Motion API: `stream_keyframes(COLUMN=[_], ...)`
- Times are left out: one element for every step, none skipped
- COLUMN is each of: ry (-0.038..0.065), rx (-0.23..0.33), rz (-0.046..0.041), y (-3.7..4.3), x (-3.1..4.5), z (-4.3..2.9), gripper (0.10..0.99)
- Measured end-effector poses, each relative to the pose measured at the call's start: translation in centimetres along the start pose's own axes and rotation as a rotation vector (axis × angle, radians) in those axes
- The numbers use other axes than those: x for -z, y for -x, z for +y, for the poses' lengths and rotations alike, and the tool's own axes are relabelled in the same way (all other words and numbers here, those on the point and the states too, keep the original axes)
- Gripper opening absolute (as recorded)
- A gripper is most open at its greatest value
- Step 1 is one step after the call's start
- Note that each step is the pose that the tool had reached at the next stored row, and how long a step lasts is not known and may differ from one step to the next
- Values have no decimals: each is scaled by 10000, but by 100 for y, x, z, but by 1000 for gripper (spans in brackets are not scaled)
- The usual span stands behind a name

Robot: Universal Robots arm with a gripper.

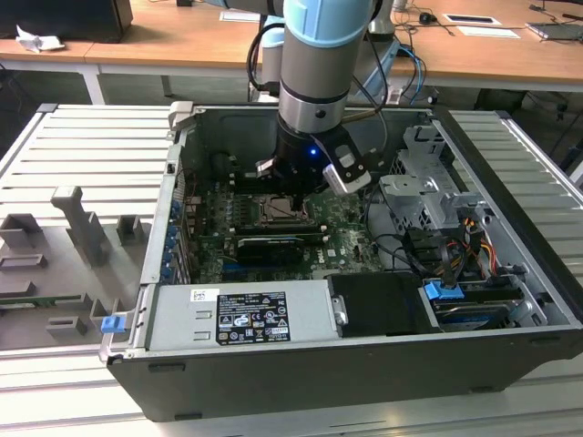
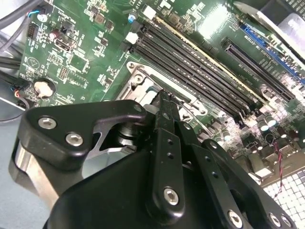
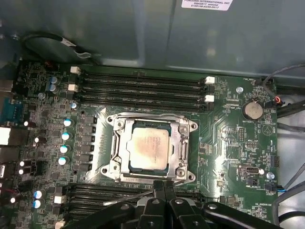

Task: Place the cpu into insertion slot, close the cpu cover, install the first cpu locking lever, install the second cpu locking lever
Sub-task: 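Install the second cpu locking lever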

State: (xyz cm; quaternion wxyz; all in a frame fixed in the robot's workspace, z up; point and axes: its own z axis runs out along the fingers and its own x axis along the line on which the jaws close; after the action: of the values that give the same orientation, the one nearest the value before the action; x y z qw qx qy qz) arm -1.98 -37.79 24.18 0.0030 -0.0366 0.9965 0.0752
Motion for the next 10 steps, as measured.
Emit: stream_keyframes(ry=[0, 0, 0, 0, 8, 107, 179, 223, 252, 262], rx=[2, 3, 3, 2, 4, 4, 4, 2, 1, 2], rz=[-3, -7, -8, -8, -7, -16, -21, -25, -27, -28], y=[-8, -17, -22, -29, -33, -33, -33, -34, -41, -46], x=[0, 0, 0, 0, 0, 0, -2, -6, -9, -11], z=[1, 2, 2, 2, 2, 1, 1, -2, -7, -11], gripper=[106, 106, 106, 106, 106, 106, 106, 106, 106, 106])
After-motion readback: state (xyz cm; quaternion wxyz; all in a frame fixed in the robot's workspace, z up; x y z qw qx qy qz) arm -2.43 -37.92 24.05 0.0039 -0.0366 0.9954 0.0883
